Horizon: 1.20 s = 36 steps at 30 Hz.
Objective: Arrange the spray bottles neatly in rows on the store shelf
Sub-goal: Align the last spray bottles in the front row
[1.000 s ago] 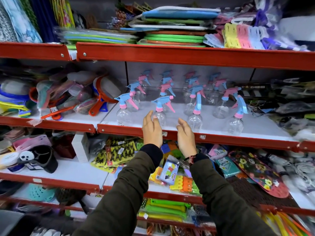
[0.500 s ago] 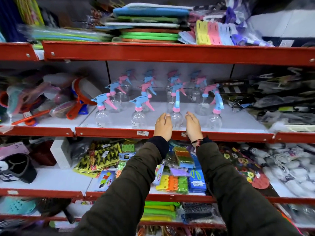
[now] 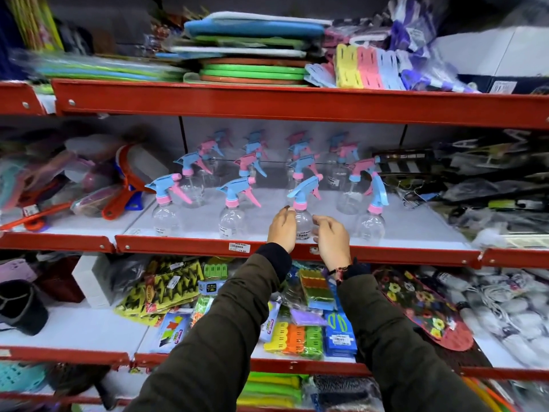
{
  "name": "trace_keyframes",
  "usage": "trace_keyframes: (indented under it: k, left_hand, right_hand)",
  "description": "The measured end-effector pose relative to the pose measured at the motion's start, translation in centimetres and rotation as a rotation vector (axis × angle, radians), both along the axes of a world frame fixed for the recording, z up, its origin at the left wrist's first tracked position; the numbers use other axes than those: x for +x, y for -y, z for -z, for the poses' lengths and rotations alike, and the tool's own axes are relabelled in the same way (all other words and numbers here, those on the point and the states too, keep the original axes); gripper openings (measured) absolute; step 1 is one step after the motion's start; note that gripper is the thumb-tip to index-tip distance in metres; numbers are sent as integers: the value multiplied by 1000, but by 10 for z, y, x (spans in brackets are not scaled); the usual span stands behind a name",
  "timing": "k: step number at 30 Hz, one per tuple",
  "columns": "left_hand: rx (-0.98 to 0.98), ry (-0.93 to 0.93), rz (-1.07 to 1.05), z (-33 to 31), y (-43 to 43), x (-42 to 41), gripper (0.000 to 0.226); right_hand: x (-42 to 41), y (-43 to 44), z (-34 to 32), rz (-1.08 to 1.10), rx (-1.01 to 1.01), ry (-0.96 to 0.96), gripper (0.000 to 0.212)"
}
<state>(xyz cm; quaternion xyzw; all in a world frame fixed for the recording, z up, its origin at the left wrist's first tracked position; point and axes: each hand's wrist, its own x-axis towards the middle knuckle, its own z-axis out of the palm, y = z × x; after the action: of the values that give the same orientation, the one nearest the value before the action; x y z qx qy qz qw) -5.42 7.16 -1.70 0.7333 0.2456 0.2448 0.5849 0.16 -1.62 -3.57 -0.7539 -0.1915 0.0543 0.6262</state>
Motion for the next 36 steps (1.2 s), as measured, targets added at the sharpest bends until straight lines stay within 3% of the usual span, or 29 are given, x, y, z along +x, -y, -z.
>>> trace_keyframes:
  k: [4,12,25,36]
  left_hand:
    - [-21,24,-47,6,-3,-1,48]
    - [-35,28,-77,14,12,1,50]
    - [-24,23,-49,9,4,-6,50]
    - [108,226,-178,17,46,-43,46]
  right_hand:
    - [8,-3,1,21,-11,22,40]
    - [7,-11,2,-163,-28,-22,45]
    - [0,-2,8,-111,-43,25,50]
    - [-21,45,14,42,34,85,45]
